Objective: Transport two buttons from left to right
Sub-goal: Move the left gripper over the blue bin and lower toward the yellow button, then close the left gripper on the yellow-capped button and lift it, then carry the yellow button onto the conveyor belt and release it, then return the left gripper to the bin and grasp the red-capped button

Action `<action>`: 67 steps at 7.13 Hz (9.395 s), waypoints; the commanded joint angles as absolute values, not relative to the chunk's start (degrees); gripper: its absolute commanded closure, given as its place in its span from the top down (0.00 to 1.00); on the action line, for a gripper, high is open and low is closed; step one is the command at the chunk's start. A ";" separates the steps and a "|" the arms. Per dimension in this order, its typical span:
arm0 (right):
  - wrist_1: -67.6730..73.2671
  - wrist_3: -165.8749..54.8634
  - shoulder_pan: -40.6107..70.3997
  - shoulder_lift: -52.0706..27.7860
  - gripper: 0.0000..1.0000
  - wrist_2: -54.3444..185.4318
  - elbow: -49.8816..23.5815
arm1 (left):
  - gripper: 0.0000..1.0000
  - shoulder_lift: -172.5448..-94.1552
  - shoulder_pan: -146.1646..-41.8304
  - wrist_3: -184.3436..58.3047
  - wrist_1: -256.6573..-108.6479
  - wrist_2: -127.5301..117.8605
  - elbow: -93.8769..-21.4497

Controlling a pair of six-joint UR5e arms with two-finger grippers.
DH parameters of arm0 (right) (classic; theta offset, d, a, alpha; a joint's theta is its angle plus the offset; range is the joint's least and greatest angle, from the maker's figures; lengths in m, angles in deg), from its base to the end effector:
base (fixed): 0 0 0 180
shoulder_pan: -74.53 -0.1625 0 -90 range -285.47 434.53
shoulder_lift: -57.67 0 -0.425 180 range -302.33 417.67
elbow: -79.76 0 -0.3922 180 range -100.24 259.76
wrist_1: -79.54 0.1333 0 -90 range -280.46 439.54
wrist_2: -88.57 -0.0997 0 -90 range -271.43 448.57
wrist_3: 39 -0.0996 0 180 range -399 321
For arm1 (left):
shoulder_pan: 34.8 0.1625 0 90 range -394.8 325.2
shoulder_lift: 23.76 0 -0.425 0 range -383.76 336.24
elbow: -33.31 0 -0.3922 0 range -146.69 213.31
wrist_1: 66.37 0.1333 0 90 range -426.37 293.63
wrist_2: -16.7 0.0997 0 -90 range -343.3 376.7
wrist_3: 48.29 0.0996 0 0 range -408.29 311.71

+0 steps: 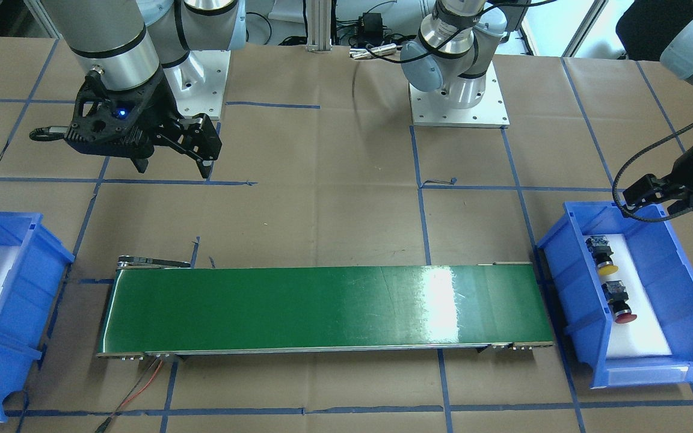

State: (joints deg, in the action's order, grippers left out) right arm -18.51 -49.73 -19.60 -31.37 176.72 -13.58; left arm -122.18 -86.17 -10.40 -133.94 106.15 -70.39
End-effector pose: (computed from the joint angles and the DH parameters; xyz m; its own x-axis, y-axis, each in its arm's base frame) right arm 0.1725 -0.4931 0.4652 -0.9927 0.1125 -0.0438 0.1150 0.9917 -0.0583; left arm 0.2234 -0.4946 0.3362 -0.9999 -0.0129 0.0043 -0.0129 0.9999 -0.0102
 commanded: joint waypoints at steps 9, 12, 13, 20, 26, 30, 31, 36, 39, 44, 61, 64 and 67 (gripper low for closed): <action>-18.46 -49.73 -19.61 -31.37 1.00 176.72 -13.58 | 0.99 -130.72 -86.39 -6.10 -114.81 105.03 -81.03; -18.37 -49.81 -19.69 -31.37 1.00 176.63 -13.58 | 0.98 -131.95 -86.39 -6.45 -112.43 104.77 -81.30; -18.45 -49.73 -19.69 -31.37 1.00 176.55 -13.58 | 0.80 -131.95 -86.39 -6.54 -112.51 104.76 -81.30; -18.72 -49.73 -19.69 -31.37 1.00 176.28 -13.58 | 0.06 -128.10 -86.66 -9.00 -113.91 104.76 -77.72; -19.33 -49.81 -19.69 -30.49 1.00 176.72 -13.58 | 0.06 -125.26 -89.45 -11.63 -145.18 104.94 -55.41; -19.33 -49.82 -19.78 -30.49 1.00 176.72 -13.49 | 0.06 -127.99 -104.89 -33.03 -145.04 104.68 -53.97; -19.33 -49.82 -19.78 -30.49 1.00 176.72 -13.49 | 0.06 -129.04 -110.16 -38.91 -143.64 104.76 -54.06; -19.33 -49.73 -19.78 -30.49 1.00 176.72 -13.49 | 0.06 -136.17 -118.74 -45.92 -132.91 105.38 -59.49; -19.33 -49.73 -19.69 -30.58 1.00 176.72 -13.49 | 0.06 -136.08 -118.74 -45.56 -123.96 105.38 -65.73; -19.25 -49.73 -19.78 -30.49 1.00 176.63 -13.41 | 1.00 -134.86 -118.65 -46.27 -122.89 105.47 -64.53; -19.42 -49.73 -19.78 -30.49 1.00 176.55 -13.49 | 0.99 -135.28 -93.95 -16.30 -135.93 105.20 -53.43; -19.51 -49.73 -19.78 -30.49 1.00 176.37 -13.49 | 0.99 -138.44 -93.95 -16.21 -129.08 105.12 -57.02; -19.94 -49.81 -19.78 -28.31 1.00 175.84 -13.58 | 0.99 -140.90 -93.78 -16.21 -117.22 105.12 -63.80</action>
State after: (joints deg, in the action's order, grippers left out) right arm -19.66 -49.75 -19.78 -29.66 176.02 -13.55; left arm -139.77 -93.90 -16.25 -121.93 105.06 -61.34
